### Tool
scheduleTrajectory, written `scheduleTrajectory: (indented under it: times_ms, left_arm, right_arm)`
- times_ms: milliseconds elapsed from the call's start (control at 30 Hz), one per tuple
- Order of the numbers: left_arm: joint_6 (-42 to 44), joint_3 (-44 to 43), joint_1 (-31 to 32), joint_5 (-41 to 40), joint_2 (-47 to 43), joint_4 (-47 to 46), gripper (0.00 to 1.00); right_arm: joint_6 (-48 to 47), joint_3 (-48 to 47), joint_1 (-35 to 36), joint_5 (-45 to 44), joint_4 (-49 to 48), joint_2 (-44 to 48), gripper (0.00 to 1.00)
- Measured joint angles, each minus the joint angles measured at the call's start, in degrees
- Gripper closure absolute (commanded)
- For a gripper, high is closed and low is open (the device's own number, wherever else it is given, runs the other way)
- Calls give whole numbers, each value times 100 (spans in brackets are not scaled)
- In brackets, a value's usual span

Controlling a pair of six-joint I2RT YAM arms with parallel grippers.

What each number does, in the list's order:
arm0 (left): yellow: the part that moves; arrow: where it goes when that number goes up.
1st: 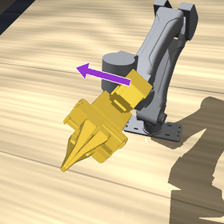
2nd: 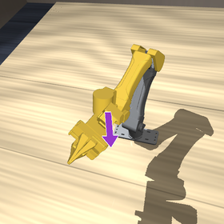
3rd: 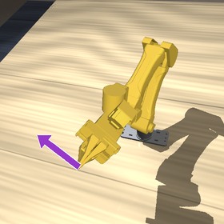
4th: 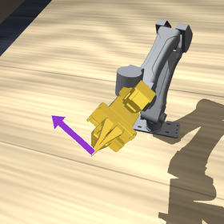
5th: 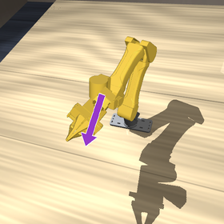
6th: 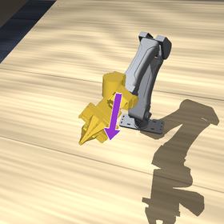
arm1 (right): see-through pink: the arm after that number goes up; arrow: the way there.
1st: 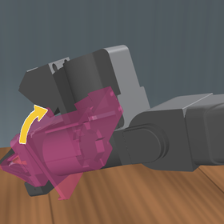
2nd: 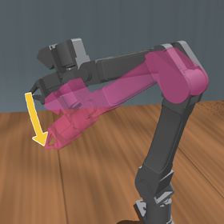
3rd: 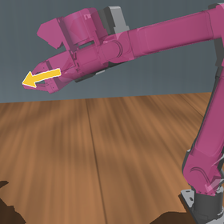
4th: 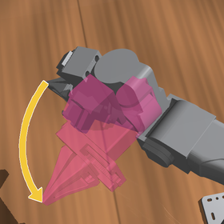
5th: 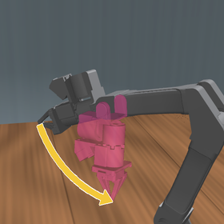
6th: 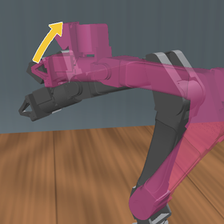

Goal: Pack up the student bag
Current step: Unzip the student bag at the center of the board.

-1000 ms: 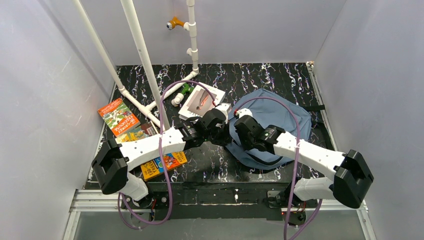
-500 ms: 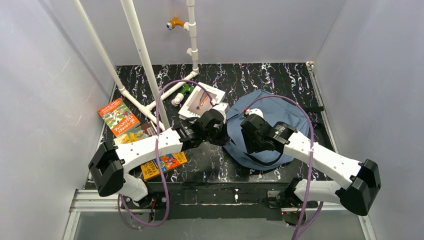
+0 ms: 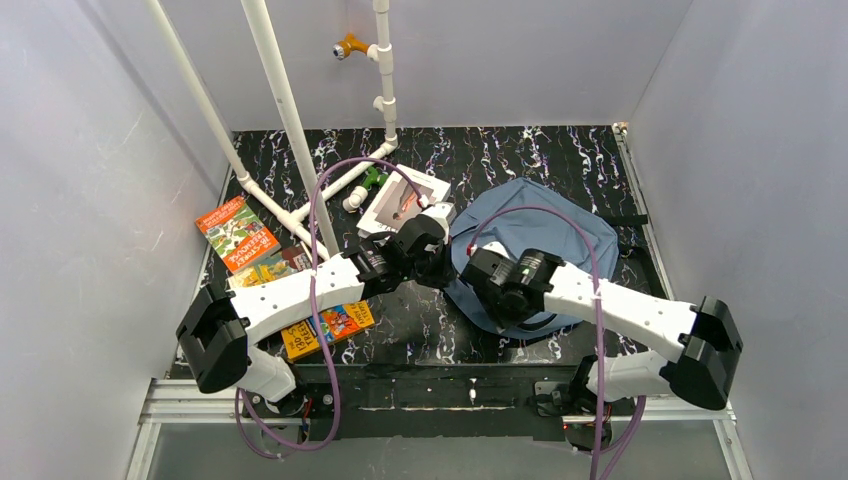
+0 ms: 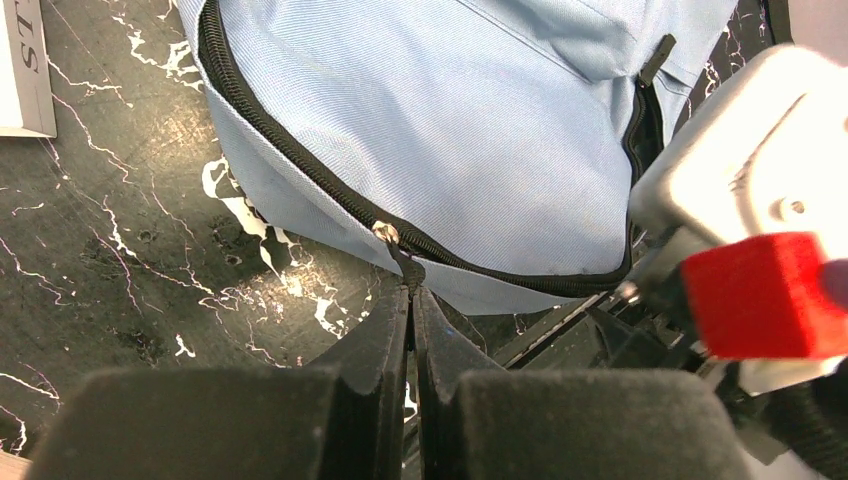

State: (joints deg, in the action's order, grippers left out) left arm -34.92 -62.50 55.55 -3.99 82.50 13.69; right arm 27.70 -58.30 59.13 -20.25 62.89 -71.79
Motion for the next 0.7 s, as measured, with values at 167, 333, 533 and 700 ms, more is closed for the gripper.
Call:
scheduleTrajectory:
  times_ms: [167, 333, 533, 700]
  left_arm:
    - [-4, 0, 0, 17, 0, -7, 100]
    - [-9, 0, -2, 17, 0, -13, 100]
    - [-31, 13, -42, 13, -17, 0, 100]
    - [-68, 22, -42, -20, -149, 4, 100]
  right_arm:
    - [83, 0, 321, -566, -216, -192, 40]
    - [79, 138, 400, -1294, -911, -164, 43]
    - [-136, 584, 428, -1823, -1915, -20, 68]
    - [-149, 787, 435, -2116, -2291, 101, 99]
